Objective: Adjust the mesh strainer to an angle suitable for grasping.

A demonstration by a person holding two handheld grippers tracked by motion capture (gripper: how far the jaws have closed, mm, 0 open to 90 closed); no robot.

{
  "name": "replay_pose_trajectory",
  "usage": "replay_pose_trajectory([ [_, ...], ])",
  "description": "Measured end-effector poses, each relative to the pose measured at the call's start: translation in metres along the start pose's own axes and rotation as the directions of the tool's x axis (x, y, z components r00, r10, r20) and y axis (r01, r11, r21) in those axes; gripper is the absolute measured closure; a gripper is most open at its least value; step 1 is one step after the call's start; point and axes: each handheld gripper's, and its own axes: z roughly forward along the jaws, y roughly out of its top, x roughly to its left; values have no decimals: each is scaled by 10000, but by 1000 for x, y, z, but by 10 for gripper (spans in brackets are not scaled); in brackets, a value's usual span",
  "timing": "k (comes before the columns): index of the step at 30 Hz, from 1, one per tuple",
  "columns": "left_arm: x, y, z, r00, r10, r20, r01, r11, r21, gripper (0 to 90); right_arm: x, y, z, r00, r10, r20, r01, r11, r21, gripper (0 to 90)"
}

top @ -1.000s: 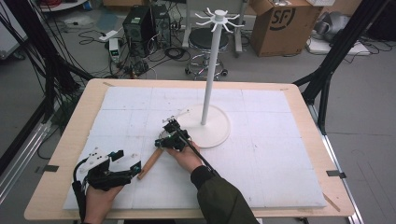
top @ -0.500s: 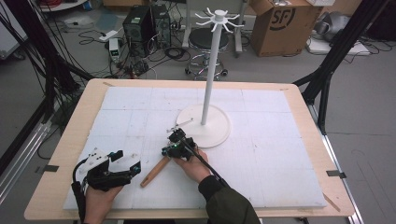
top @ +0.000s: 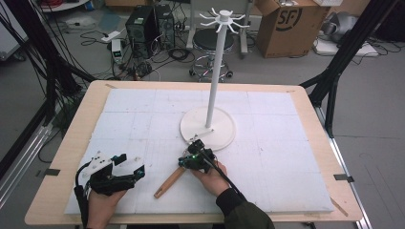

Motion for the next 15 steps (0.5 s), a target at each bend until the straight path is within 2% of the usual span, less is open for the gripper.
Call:
replay_pose_trajectory([
  [5,0,0,0,10000,-70,-18,70,10000,-25,115,-5,-11,-12,9998,99,148,-98,9999,-49,900],
  [8,0,0,0,10000,-22,0,22,10000,-19,115,-8,-19,-20,9991,96,407,-90,9998,-162,900],
  [10,-1,0,1,10000,-50,-10,50,10000,-33,115,-12,-29,-29,9986,301,426,-285,9989,-379,900],
  [15,-1,0,1,10000,-11,7,11,10000,-13,115,-17,-37,-38,9973,428,595,-402,9982,-441,900],
])
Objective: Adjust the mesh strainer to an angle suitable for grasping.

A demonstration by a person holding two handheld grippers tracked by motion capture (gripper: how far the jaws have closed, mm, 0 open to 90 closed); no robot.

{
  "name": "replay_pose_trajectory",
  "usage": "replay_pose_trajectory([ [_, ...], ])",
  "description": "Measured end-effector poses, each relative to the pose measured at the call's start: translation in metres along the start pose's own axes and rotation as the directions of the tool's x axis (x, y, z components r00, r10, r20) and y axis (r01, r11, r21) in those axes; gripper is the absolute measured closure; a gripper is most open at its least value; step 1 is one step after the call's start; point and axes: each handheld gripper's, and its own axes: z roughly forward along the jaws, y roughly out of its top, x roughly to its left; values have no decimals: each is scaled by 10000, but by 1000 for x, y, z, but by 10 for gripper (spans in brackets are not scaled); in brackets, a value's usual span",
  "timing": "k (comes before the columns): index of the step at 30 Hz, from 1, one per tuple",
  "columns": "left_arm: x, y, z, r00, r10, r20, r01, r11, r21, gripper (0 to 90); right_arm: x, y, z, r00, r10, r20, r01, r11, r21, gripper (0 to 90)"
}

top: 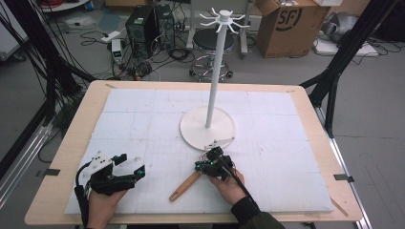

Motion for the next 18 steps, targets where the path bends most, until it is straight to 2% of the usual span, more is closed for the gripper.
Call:
replay_pose_trajectory([
  [9,0,0,0,10000,7,-12,-7,10000,6,115,-30,-16,-23,9979,604,240,-595,9975,-374,900],
  [18,-1,0,2,10000,9,15,-9,10000,45,115,-48,-26,-39,9935,963,606,-928,9940,-583,900],
])
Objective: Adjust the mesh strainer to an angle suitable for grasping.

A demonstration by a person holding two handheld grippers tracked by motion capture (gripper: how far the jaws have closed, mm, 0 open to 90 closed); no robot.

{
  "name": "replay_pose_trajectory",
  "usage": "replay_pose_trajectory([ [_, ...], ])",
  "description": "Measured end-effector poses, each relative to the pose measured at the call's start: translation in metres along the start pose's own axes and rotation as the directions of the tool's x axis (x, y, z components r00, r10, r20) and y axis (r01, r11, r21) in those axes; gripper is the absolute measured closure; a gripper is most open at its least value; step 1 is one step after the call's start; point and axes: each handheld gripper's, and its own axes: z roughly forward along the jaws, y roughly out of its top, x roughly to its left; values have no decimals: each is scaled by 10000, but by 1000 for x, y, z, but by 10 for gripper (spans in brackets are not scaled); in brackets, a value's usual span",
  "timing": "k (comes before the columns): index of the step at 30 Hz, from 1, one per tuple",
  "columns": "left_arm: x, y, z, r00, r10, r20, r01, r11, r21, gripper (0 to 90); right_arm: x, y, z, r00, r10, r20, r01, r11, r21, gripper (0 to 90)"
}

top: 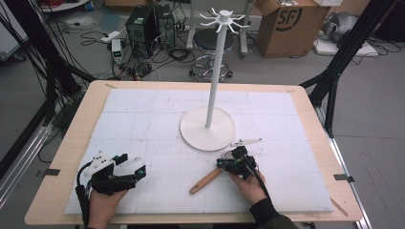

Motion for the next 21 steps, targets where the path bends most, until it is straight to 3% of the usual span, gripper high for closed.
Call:
replay_pose_trajectory([
  [6,0,0,0,10000,52,-16,-52,10000,-62,115,-20,-4,-13,9987,374,355,-367,9991,-193,900],
  [8,0,0,0,10000,31,-11,-32,10000,-35,115,-34,-7,-21,9958,748,531,-731,9968,-333,900],
  [11,0,0,1,10000,54,-12,-54,10000,-6,115,-46,-10,-29,9926,938,766,-902,9947,-497,900],
  [21,-2,0,3,9999,115,4,-115,9999,19,117,-69,-20,-49,9797,1547,1275,-1418,9843,-1047,900],
])
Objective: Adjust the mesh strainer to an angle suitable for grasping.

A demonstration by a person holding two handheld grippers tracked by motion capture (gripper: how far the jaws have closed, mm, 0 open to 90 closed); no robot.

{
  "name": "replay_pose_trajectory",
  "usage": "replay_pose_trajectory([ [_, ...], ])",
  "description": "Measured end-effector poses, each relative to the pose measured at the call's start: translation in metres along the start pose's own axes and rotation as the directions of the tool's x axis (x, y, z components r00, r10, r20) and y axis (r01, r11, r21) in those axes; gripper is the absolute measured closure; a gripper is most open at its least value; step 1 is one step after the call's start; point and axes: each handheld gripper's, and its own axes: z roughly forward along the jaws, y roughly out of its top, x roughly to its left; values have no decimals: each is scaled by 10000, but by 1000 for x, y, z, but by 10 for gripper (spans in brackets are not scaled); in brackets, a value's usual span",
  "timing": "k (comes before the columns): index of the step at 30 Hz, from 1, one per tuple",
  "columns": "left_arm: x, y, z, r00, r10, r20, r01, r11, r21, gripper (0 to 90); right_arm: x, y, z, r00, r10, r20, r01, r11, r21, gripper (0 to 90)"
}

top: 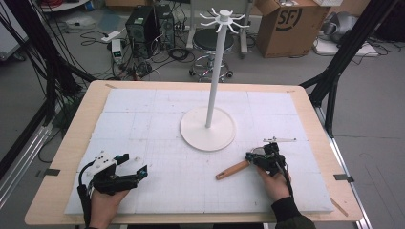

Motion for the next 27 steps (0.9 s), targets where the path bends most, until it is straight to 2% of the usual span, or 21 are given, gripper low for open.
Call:
replay_pose_trajectory([
  [1,0,0,0,10000,-27,-9,27,10000,-15,117,-1,-2,-7,9993,112,-351,-128,9989,-453,900],
  [2,0,0,0,10000,-29,-7,29,10000,-22,117,-1,-2,-7,9993,112,-351,-128,9989,-453,900],
  [3,1,0,0,10000,-27,-13,27,10000,4,117,0,-3,-15,9969,283,-739,-347,9957,-862,900],
  [4,1,0,1,10000,-19,-5,19,10000,23,117,1,-3,-18,9942,375,-1007,-475,9939,-996,900],
  [5,0,0,1,10000,-15,-20,15,10000,33,117,1,-3,-18,9942,375,-1007,-475,9939,-996,900],
  [7,0,0,1,10000,6,15,-6,10000,52,117,6,-5,-21,9875,360,-1535,-498,9949,-872,900],
  [10,-1,0,1,10000,5,-7,-5,10000,33,117,16,-11,-21,9785,224,-2048,-364,9972,-649,900],
  [18,-1,0,1,10000,14,-5,-14,10000,23,117,42,-31,-19,9662,-263,-2563,248,9997,-89,900],
  [20,-2,0,1,10000,16,7,-16,10000,20,117,48,-35,-16,9633,-245,-2673,284,9995,106,900],
  [24,-2,0,1,10000,7,11,-7,10000,3,117,61,-39,-4,9642,-644,-2574,841,9943,661,900],
  [25,-2,0,1,10000,-13,-3,13,10000,-11,117,64,-38,-2,9652,-814,-2487,989,9934,585,900],
  [27,-1,0,1,10000,6,-21,-6,10000,-20,117,67,-35,3,9646,-738,-2532,947,9930,713,900],
])
